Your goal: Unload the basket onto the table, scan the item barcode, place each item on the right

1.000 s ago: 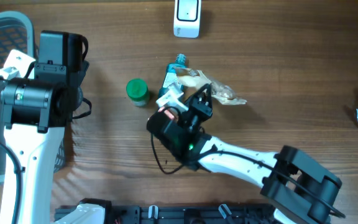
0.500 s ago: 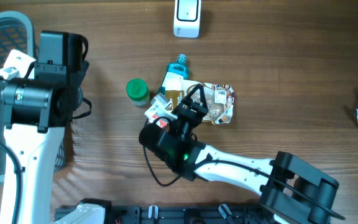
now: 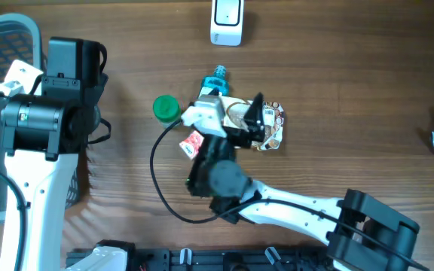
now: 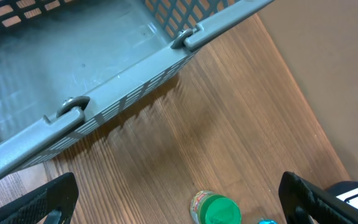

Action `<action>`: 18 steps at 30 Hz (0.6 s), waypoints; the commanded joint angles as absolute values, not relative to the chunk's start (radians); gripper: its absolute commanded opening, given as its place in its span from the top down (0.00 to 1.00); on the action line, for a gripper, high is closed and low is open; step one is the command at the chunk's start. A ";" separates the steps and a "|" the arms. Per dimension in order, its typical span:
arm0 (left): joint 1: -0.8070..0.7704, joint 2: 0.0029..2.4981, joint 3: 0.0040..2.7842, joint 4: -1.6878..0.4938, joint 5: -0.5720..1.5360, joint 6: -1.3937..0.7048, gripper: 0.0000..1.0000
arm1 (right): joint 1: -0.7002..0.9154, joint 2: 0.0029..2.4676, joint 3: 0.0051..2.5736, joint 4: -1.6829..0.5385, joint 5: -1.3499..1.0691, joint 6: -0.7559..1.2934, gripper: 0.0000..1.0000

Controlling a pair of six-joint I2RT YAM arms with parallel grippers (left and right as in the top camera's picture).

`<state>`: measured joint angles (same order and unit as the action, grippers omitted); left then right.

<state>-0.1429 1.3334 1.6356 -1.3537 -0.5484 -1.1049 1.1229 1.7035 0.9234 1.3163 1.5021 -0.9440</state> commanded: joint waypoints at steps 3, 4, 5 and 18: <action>-0.138 1.336 1.636 -1.353 -0.551 -1.114 0.00 | 1.020 1.686 0.946 1.631 1.519 -1.377 0.00; -0.138 1.336 1.636 -1.353 -0.551 -1.114 0.00 | 0.998 1.686 0.952 1.630 1.519 -1.422 0.00; -0.137 1.336 1.636 -1.353 -0.551 -1.114 0.00 | 0.976 1.686 0.957 1.608 1.519 -1.467 0.00; -0.137 1.336 1.636 -1.353 -0.551 -1.114 0.00 | 0.498 1.686 1.008 1.271 1.465 -1.835 0.00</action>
<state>-0.1429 1.3334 1.6356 -1.3537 -0.5484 -1.1049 0.6254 1.6905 0.9508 1.3609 1.4750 -1.7164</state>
